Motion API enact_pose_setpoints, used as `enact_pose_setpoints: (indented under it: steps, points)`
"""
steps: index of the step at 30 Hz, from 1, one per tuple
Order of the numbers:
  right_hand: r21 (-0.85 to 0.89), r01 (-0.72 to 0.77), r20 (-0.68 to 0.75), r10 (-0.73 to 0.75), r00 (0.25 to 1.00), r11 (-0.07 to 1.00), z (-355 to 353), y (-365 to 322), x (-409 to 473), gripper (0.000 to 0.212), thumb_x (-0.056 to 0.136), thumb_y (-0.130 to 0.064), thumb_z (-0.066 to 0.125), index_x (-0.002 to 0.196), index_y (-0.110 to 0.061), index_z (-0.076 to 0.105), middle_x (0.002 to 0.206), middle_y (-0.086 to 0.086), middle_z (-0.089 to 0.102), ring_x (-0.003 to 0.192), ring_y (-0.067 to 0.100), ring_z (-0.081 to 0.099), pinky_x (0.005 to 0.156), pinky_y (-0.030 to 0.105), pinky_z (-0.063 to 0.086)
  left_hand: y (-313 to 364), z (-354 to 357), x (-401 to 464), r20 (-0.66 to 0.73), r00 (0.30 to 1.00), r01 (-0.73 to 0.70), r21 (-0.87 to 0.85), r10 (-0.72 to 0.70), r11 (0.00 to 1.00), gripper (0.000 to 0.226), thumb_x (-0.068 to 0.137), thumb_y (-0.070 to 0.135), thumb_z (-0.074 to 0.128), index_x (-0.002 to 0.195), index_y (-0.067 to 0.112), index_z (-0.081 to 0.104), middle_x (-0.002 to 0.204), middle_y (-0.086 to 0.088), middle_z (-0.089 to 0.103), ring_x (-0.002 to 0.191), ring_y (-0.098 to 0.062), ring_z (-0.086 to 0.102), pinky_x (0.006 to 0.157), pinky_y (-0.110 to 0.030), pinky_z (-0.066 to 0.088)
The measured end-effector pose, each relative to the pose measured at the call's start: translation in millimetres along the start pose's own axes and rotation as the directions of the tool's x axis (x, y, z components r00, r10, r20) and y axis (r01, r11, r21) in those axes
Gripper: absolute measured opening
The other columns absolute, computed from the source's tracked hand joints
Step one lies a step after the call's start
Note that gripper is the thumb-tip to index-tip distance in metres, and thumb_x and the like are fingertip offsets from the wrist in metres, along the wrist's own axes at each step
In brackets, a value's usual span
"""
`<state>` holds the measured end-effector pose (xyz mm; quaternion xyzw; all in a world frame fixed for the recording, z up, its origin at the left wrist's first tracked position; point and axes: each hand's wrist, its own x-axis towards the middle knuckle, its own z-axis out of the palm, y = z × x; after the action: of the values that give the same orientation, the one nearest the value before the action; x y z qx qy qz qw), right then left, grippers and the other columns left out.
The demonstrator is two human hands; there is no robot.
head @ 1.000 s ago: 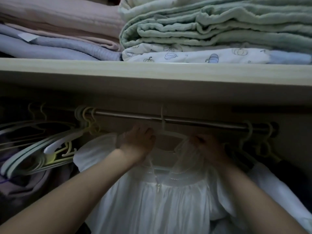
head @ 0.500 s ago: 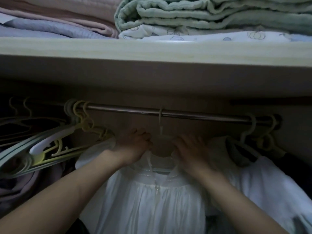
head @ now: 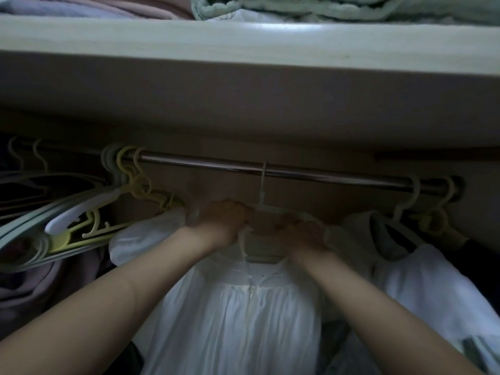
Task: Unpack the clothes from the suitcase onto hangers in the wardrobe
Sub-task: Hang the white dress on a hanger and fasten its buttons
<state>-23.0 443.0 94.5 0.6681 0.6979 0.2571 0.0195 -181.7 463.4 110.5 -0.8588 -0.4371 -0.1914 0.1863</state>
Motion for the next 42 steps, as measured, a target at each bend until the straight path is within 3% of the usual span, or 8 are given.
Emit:
enact_pose_setpoints:
  steps: [2, 5, 8, 11, 14, 23, 29, 42]
  points:
    - [0.042, 0.014, -0.033, -0.012, 0.999, 0.999, -6.4, -2.6, 0.4, 0.035, 0.097, -0.013, 0.036, 0.129, -0.01, 0.051, 0.137, 0.01, 0.045, 0.122, 0.032, 0.049, 0.093, 0.038, 0.042, -0.7, -2.5, 1.4, 0.027, 0.999, 0.045, -0.189, -0.041, 0.981, 0.024, 0.084, 0.001, 0.048, 0.101, 0.014, 0.059, 0.114, -0.005, 0.061, 0.109, -0.024, 0.054, 0.08, -0.028, 0.044]
    - [0.37, 0.081, -0.154, -0.024, 0.988, 0.925, -11.6, 4.1, 1.9, 0.022, 0.091, -0.016, 0.048, 0.105, -0.01, 0.064, 0.115, 0.011, 0.059, 0.107, 0.029, 0.059, 0.084, 0.035, 0.046, -10.7, -2.3, 4.3, 0.028, 0.999, 0.045, -0.395, -0.037, 0.918, 0.026, 0.076, -0.003, 0.052, 0.091, 0.015, 0.064, 0.099, -0.004, 0.064, 0.097, -0.02, 0.06, 0.078, -0.025, 0.047]
    - [0.736, 0.171, -0.23, 0.004, 0.973, 0.655, -11.0, 9.3, 3.1, 0.017, 0.084, -0.007, 0.06, 0.071, -0.018, 0.061, 0.066, -0.002, 0.06, 0.063, 0.0, 0.058, 0.063, 0.028, 0.043, -13.7, -6.7, -1.3, 0.03, 0.999, 0.05, -0.522, -0.04, 0.852, 0.014, 0.08, 0.006, 0.064, 0.089, 0.014, 0.069, 0.08, 0.01, 0.058, 0.071, 0.004, 0.053, 0.06, -0.004, 0.039]
    - [0.954, 0.149, -0.185, 0.12, 0.975, 0.259, -10.6, 2.2, -6.2, 0.03, 0.082, 0.006, 0.062, 0.066, -0.019, 0.056, 0.049, -0.005, 0.05, 0.037, -0.003, 0.044, 0.045, 0.014, 0.035, -12.5, -5.3, -7.9, -0.051, 0.994, 0.043, -0.658, -0.101, 0.752, 0.004, 0.079, 0.007, 0.069, 0.082, 0.008, 0.07, 0.072, 0.006, 0.059, 0.057, 0.008, 0.049, 0.057, -0.004, 0.037]
    - [0.986, 0.158, -0.146, 0.193, 0.97, -0.052, -14.1, -8.9, -11.6, 0.025, 0.08, 0.013, 0.06, 0.07, -0.009, 0.054, 0.048, -0.001, 0.052, 0.032, 0.0, 0.044, 0.037, 0.013, 0.035, -4.7, -1.3, -13.7, -0.107, 0.978, 0.033, -0.765, -0.178, 0.643, 0.005, 0.079, 0.003, 0.067, 0.078, 0.008, 0.066, 0.063, 0.008, 0.056, 0.051, 0.009, 0.049, 0.06, -0.017, 0.039]
    - [0.884, 0.172, -0.004, 0.361, 0.933, -0.434, -13.3, -22.8, -16.9, 0.02, 0.08, 0.01, 0.062, 0.068, -0.007, 0.06, 0.044, -0.002, 0.059, 0.04, 0.003, 0.051, 0.045, 0.013, 0.043, 20.5, 4.0, -20.3, -0.109, 0.909, 0.05, -0.929, -0.403, 0.366, 0.025, 0.082, 0.003, 0.065, 0.066, 0.019, 0.057, 0.065, 0.001, 0.06, 0.055, -0.002, 0.053, 0.064, -0.026, 0.047]
    - [0.798, 0.177, 0.071, 0.381, 0.922, -0.576, -15.2, -28.7, -25.0, 0.019, 0.08, 0.011, 0.059, 0.072, -0.006, 0.064, 0.052, 0.003, 0.06, 0.044, 0.005, 0.052, 0.047, 0.014, 0.045, 33.7, 3.5, -24.8, -0.162, 0.851, 0.027, -0.937, -0.5, 0.348, 0.03, 0.081, 0.002, 0.066, 0.062, 0.023, 0.055, 0.058, 0.008, 0.056, 0.046, 0.008, 0.049, 0.052, -0.01, 0.039]
    - [0.805, 0.228, -0.02, 0.359, 0.933, -0.547, -18.8, -31.5, -36.7, 0.024, 0.079, 0.012, 0.06, 0.067, -0.008, 0.068, 0.054, 0.001, 0.065, 0.049, 0.007, 0.054, 0.055, 0.015, 0.049, 45.5, 0.5, -27.7, -0.241, 0.784, -0.009, -0.926, -0.573, 0.378, 0.021, 0.08, -0.001, 0.064, 0.069, 0.017, 0.062, 0.062, 0.011, 0.059, 0.052, 0.011, 0.053, 0.059, -0.01, 0.043]
